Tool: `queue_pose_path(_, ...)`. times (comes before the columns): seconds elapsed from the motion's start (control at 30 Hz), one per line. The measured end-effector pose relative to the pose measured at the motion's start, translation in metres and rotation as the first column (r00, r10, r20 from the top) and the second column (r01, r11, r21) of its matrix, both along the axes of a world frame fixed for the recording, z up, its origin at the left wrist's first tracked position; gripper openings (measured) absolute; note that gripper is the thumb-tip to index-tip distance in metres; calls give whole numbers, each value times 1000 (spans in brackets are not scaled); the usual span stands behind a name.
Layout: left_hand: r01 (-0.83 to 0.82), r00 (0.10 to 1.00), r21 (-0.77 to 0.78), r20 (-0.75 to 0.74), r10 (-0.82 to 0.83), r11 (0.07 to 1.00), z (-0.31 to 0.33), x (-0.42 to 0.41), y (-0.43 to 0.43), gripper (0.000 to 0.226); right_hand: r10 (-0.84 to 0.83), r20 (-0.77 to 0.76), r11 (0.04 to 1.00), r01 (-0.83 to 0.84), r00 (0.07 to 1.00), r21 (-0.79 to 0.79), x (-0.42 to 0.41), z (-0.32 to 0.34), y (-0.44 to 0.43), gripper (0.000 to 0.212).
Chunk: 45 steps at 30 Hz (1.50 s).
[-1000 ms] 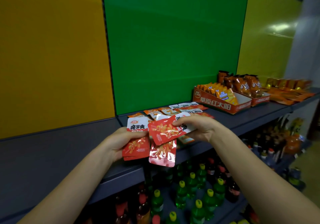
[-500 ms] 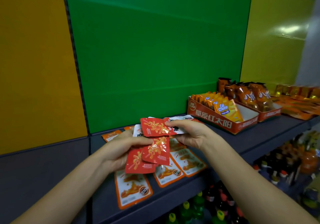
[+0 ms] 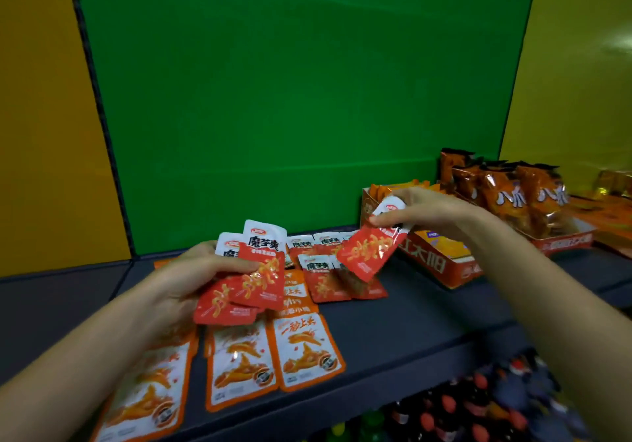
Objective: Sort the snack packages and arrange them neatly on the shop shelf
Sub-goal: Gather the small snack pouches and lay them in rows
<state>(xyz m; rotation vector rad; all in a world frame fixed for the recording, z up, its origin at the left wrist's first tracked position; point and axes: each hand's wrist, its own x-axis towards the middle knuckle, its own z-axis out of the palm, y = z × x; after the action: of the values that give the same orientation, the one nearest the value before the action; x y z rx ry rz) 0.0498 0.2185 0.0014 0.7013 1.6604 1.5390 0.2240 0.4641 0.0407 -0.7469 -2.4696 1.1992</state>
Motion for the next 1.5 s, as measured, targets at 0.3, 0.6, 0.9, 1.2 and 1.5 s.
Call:
queue_pose_path(0.3,-127,992,15,22,127,992,-8,41,45,22,274,503,886,-418,820,199,-24,-11,63,16)
queue_pose_path(0.6,-292,956,-21,12,292,956,-10,63,62,32,281,636,731,-589,719,344,-56,-26,77,52)
queue_pose_path(0.9,-324,945,-22,29,325,946,-12,78,69,26,169,467,512,-483,868,710,-42,-30,69,45)
queue_pose_path(1.2,-317,948,4,40,317,948,-20,94,85,34,297,98,826,-307,950,473,8,-56,-2,52)
queue_pose_path(1.5,-314,948,52,63,310,948,-23,95,79,17,295,-123,950,-305,947,-71,21,-73,-3,30)
